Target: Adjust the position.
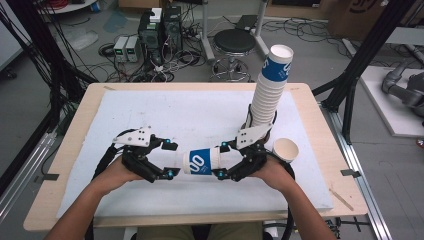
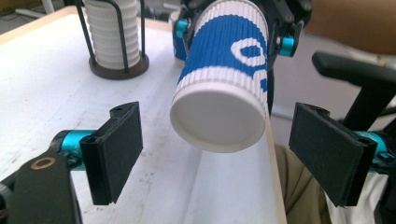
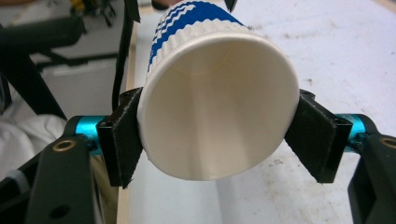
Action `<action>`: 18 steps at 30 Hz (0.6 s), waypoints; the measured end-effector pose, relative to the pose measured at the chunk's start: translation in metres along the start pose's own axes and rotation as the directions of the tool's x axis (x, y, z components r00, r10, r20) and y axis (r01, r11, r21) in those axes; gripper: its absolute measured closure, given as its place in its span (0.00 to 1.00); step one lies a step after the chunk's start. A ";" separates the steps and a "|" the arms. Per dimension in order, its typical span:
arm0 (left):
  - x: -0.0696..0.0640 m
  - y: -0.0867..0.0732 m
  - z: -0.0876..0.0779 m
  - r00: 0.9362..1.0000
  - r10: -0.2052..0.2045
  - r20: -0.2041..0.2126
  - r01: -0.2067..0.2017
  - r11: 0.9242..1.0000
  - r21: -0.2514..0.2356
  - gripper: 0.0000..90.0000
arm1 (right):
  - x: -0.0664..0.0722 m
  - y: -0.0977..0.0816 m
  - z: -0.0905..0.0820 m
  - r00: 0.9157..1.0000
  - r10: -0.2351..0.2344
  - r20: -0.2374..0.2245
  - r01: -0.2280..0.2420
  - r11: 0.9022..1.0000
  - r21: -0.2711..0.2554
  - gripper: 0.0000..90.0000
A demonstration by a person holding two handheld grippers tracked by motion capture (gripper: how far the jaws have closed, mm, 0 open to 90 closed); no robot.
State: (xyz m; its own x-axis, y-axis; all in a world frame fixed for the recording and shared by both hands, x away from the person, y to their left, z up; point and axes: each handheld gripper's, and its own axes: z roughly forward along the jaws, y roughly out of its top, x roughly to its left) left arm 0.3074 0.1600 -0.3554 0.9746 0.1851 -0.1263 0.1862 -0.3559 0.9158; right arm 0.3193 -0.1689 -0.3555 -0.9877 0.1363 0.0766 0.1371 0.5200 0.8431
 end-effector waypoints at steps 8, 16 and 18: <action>-0.001 0.011 0.006 0.999 0.032 0.008 -0.032 0.997 0.076 0.19 | 0.002 0.020 0.011 0.998 -0.059 -0.009 0.060 0.991 0.121 0.29; -0.002 0.019 0.015 0.997 0.072 0.018 -0.074 0.981 0.180 0.20 | 0.003 0.033 0.018 0.996 -0.092 -0.016 0.093 0.978 0.187 0.29; -0.001 0.020 0.019 0.996 0.085 0.023 -0.088 0.975 0.205 0.20 | 0.003 0.036 0.020 0.995 -0.101 -0.012 0.102 0.973 0.207 0.29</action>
State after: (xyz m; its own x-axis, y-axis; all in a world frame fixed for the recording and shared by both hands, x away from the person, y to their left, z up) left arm 0.3120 0.1356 -0.3441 0.9895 0.1331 -0.0571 0.1218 -0.5510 0.8256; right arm 0.3230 -0.1328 -0.3357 -0.9974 0.0725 -0.0029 0.0484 0.6946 0.7177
